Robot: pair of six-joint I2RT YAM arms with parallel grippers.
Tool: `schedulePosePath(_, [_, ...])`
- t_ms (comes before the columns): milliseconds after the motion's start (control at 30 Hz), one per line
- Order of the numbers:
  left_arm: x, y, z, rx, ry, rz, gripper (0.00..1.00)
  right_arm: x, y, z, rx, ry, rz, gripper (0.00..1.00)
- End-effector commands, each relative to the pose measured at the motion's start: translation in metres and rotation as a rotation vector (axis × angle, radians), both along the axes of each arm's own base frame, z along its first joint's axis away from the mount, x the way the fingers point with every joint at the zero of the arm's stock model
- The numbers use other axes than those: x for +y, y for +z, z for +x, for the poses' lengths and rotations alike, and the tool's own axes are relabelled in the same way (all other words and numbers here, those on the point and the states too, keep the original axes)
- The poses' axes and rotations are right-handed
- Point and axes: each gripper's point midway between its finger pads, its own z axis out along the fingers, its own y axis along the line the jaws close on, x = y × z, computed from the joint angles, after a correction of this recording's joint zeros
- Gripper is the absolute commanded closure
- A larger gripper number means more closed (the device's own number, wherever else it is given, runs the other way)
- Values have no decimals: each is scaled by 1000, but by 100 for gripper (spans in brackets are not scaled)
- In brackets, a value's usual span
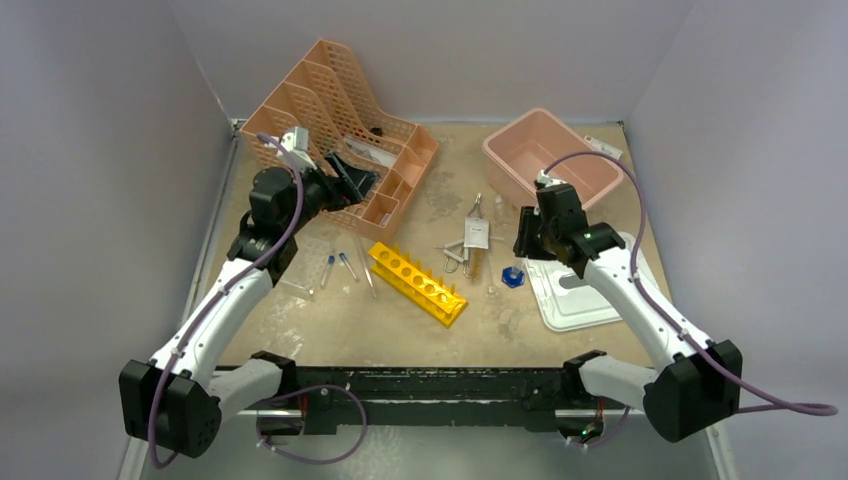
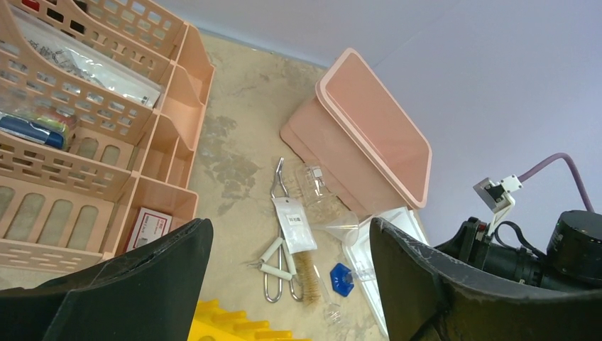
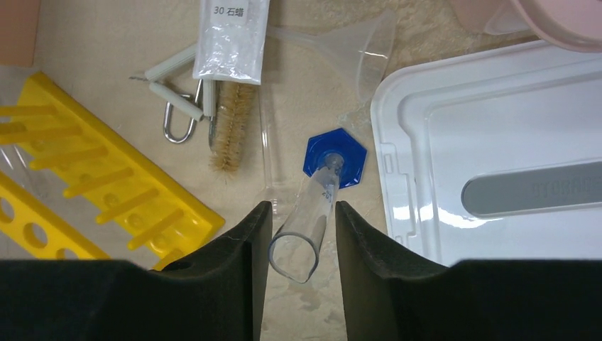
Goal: Organize the chemistry lab equipment
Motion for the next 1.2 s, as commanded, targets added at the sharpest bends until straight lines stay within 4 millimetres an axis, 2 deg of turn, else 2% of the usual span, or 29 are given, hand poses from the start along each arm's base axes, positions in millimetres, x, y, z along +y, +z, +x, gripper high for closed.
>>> schedulePosePath(0, [-8, 11, 0, -40, -28, -21, 20, -2, 15, 16, -69, -51, -14, 63])
schedulePosePath(200, [-16, 2, -1, -24, -53, -9, 21, -4, 17, 18, -76, -55, -39, 77])
schedulePosePath(333, [-32, 2, -5, -51, -115, -4, 21, -2, 30, 16, -80, -7, -43, 79])
schedulePosePath(467, [-70, 6, -11, -86, -245, -9, 21, 0, 50, 1, -65, 47, -29, 79])
schedulePosePath(600, [-121, -5, -26, -136, -383, 37, 21, 7, 82, -9, -110, 93, 24, 78])
schedulePosePath(800, [-189, -3, -54, -279, -591, 77, 23, 30, 117, -30, -108, 223, 143, 78])
schedulePosePath(867, [-208, -9, -61, -306, -656, 118, 24, 40, 127, -36, -117, 276, 190, 78])
schedulePosePath(1000, [-231, -14, -76, -327, -783, 141, 32, 53, 143, -44, -132, 345, 258, 78])
schedulePosePath(1167, [-235, -31, -92, -338, -860, 164, 37, 66, 169, -48, -148, 367, 344, 79])
